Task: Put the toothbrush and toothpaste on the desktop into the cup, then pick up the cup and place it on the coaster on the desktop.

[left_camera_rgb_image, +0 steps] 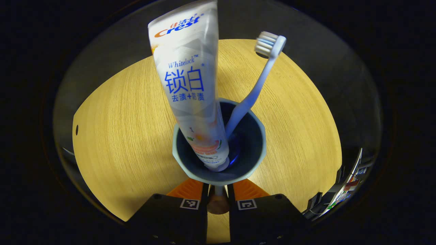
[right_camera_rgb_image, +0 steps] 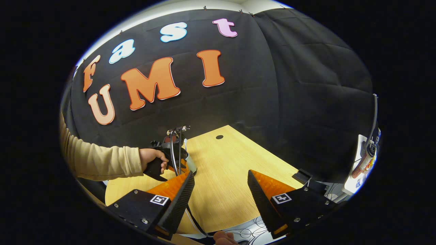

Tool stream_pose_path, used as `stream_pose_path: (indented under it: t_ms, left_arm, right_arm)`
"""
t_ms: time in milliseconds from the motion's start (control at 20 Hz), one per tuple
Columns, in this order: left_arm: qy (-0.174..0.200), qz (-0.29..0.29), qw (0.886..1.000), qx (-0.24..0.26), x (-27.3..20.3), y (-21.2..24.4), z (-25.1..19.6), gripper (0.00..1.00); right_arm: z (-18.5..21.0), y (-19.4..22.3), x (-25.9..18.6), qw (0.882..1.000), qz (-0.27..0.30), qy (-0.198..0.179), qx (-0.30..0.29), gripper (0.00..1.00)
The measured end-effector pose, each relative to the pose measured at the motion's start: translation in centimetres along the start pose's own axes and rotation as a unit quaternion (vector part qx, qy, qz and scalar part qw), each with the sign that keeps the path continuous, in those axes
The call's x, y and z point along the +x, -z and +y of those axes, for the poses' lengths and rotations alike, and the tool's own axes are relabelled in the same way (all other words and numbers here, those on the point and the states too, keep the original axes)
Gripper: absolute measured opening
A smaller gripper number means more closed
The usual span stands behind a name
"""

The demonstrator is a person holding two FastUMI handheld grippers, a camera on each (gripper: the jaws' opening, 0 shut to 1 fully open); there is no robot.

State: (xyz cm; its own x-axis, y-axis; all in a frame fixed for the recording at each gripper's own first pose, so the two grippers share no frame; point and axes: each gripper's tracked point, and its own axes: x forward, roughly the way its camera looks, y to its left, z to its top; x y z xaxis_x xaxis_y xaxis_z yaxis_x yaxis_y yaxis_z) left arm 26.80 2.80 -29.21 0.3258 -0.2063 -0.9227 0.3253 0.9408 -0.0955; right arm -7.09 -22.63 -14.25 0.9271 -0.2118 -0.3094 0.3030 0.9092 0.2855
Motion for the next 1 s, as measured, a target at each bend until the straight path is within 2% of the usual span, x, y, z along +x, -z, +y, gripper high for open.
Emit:
stream_pose_path:
  t_ms: [300, 700, 750, 800, 900, 950, 1000]
  left_arm:
    - [-0.008, 0.000, 1.000, 0.005, -1.4, -1.5, -0.3, 0.25]
    - [-0.010, 0.004, 1.000, -0.003, -0.8, 0.4, 0.2, 0.31]
    - [-0.009, 0.006, 1.000, -0.001, -0.8, 0.6, 0.2, 0.36]
    - [-0.008, 0.002, 1.000, 0.001, -0.9, 0.7, 0.2, 0.59]
    - [-0.009, -0.013, 1.000, 0.000, -1.5, 0.5, 0.4, 0.75]
    - [-0.004, -0.025, 1.000, 0.000, -1.9, 0.4, 0.2, 0.76]
    - [-0.007, -0.036, 0.999, 0.002, -2.6, 0.2, 0.3, 0.94]
  right_arm:
    - [0.5, 0.8, 0.1, 1.000, 0.013, 0.001, -0.002, 0.94]
    - [0.8, 0.8, -0.2, 1.000, 0.013, 0.008, -0.007, 0.94]
    - [0.8, 0.8, -0.2, 1.000, 0.014, 0.008, -0.008, 0.94]
    - [0.9, 0.9, -0.3, 1.000, 0.013, 0.009, -0.009, 0.94]
    - [1.2, 0.8, -0.4, 1.000, 0.011, 0.007, -0.012, 0.94]
    - [1.3, 0.7, -0.3, 1.000, 0.010, 0.005, -0.013, 0.94]
    - [1.5, 0.7, -0.3, 1.000, 0.009, 0.002, -0.014, 0.94]
